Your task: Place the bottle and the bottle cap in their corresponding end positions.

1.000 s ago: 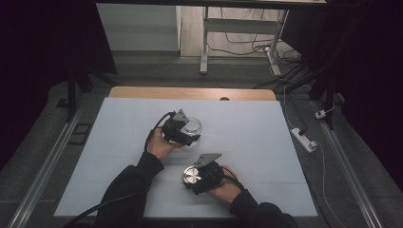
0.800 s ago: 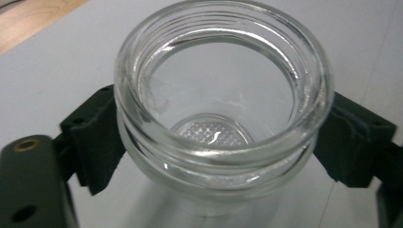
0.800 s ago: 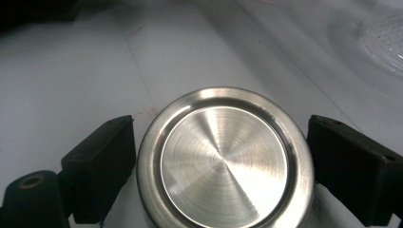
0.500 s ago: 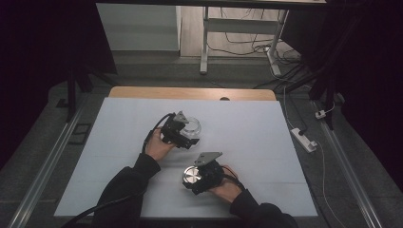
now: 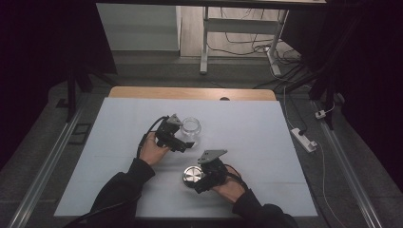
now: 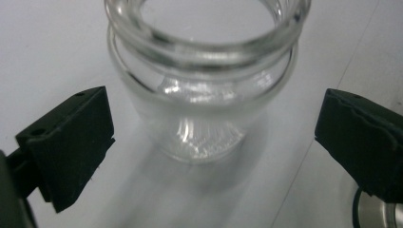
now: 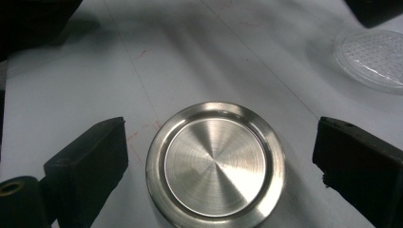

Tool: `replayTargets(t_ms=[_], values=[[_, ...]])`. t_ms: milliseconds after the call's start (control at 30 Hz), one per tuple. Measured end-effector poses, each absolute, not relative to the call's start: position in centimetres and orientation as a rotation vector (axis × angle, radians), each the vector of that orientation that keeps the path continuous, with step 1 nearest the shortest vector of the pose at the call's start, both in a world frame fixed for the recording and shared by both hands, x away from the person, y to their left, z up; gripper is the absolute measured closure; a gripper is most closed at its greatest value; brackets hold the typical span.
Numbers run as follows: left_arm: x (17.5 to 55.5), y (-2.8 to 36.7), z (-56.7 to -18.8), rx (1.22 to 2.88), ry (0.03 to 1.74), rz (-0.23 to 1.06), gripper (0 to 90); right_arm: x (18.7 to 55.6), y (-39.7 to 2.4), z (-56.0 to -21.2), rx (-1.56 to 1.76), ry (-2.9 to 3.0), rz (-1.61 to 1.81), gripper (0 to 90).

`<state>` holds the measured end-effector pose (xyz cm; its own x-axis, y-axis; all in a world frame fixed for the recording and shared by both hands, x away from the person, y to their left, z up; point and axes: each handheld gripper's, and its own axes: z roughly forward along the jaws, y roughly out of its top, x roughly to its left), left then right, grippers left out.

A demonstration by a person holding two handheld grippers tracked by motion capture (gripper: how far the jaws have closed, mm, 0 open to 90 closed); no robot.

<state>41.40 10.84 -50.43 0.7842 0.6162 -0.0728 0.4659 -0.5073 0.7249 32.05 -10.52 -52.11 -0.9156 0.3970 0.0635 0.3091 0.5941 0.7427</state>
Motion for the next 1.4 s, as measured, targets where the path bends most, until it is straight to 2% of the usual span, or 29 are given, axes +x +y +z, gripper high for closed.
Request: replayTargets(t_ms=[233, 1400], values=[[40.1, 11.6, -51.0, 2.191, 0.804, 0.224, 0.0, 32.1, -10.7, -52.0, 0.635, 2.711, 1.235, 0.6], [32.9, 15.2, -50.1, 2.187, 0.792, 0.197, 0.0, 31.5, -13.2, -50.5, 0.659, 2.649, 1.230, 0.0]])
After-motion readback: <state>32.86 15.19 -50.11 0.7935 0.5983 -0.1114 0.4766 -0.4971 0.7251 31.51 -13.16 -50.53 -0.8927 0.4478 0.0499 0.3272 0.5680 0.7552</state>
